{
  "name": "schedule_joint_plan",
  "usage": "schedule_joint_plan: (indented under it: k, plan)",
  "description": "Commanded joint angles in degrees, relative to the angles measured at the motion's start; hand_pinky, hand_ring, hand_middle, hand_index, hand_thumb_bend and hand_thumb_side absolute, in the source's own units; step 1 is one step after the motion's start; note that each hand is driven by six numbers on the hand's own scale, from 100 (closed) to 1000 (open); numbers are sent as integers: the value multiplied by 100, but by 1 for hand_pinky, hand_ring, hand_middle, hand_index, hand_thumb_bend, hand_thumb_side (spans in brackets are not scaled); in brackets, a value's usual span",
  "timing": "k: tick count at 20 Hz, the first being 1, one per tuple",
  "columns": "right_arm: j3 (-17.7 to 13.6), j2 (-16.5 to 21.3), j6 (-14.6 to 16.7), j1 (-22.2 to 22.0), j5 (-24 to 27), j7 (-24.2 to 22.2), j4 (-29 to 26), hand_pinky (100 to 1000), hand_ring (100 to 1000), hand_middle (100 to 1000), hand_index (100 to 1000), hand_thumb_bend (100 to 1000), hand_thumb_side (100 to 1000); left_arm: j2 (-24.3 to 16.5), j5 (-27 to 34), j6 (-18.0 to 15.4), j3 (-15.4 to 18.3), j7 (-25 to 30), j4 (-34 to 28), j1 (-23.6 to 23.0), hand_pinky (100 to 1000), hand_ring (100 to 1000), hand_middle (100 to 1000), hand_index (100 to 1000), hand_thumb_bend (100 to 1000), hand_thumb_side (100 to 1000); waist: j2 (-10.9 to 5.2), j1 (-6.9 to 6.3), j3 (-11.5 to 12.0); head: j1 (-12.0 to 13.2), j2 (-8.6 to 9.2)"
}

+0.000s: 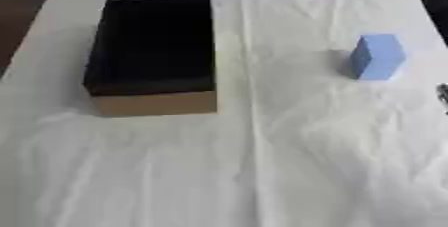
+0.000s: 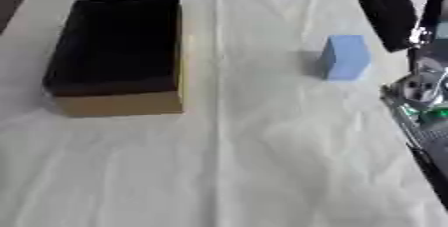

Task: Pick up objects on the table and place them in the box.

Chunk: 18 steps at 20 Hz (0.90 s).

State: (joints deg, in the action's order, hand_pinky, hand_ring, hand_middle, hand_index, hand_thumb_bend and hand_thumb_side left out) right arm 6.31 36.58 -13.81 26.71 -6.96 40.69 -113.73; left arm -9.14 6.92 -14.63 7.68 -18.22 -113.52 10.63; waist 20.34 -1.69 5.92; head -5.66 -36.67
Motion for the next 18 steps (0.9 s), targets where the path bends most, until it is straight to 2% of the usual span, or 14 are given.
schedule_joint_plan:
  k: [1,3,5,7,9,11,13,18]
  plan:
    - [-82,223,-66,94,-99,-75,-86,842,775,713,848,100,449,-164,-62,-21,56,-35,-107,17,985,595,681,873,100,664,-114,5,-13,-7,-4]
    - [-62,322,-185,141,-171,-225,-86,845,783,729,858,100,443,-171,-70,-18,55,-35,-107,12,984,595,681,873,100,670,-120,5,-19,6,-10]
    - [18,608,-543,255,-334,-707,-86,852,799,748,863,100,380,-194,-81,-11,54,-32,-107,-5,984,595,681,873,100,661,-140,22,-35,14,-23]
    - [75,909,-969,438,-559,-1410,-86,857,814,764,866,100,293,-216,-90,0,55,-30,-107,-19,984,595,681,873,100,663,-163,44,-60,10,-29]
    - [144,1226,-1411,646,-779,-2266,-86,867,835,789,877,100,261,-236,-94,15,47,-22,-107,-28,984,595,681,873,100,662,-193,70,-82,-6,-26]
    - [210,1512,-1726,848,-1034,-3252,-86,882,858,818,891,100,243,-262,-99,34,41,-9,-107,-45,984,595,680,872,100,661,-226,92,-93,-23,-19]
    - [270,1741,-1842,1062,-1323,-4234,-86,894,875,837,903,100,240,-280,-100,45,35,-2,-107,-59,984,595,680,872,100,660,-255,108,-104,-35,-18]
    - [489,2132,-1806,1506,-1790,-6298,-86,913,911,875,927,100,306,-323,-105,57,26,12,-107,-90,983,595,680,872,100,658,-300,144,-115,-57,-18]
